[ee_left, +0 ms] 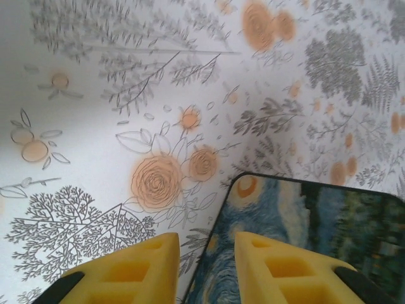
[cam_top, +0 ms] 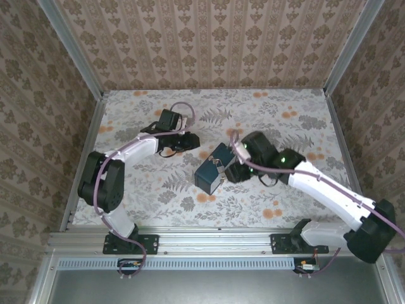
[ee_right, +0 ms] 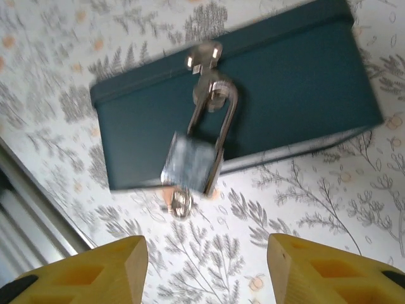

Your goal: Unlock a padlock with a key

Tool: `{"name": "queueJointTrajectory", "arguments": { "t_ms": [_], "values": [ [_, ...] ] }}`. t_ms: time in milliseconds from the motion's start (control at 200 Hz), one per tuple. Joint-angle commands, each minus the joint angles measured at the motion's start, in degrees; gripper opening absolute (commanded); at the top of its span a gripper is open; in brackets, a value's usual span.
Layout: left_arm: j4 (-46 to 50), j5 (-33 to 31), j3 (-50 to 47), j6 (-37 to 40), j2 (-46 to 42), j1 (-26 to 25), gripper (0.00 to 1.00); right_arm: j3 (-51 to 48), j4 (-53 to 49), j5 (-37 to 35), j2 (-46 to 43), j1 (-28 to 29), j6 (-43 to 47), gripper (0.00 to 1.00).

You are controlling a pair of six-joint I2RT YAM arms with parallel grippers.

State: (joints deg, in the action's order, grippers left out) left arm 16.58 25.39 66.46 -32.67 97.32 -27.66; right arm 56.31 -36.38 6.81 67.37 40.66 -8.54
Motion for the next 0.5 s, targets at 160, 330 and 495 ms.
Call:
{"name": "queueJointTrajectory", "arguments": {
  "t_ms": [160,330,495],
  "values": [
    [3.0,-1.2,0.3,2.7,-3.1,1.0,0.33,-15.4,25.8,-25.3,-7.0,13.1,17.8,0.66],
    [1.6,-0.7,-0.6,2.2,-2.8,1.2,0.32,-15.6,31.9,-35.3,-1.1,18.3,28.6,0.67],
    [2.4,1.0,0.2,2.9,-4.0,0.9,0.32,-16.1,36.7,-40.6,2.3,20.7,35.4,0.68]
  ]
}}
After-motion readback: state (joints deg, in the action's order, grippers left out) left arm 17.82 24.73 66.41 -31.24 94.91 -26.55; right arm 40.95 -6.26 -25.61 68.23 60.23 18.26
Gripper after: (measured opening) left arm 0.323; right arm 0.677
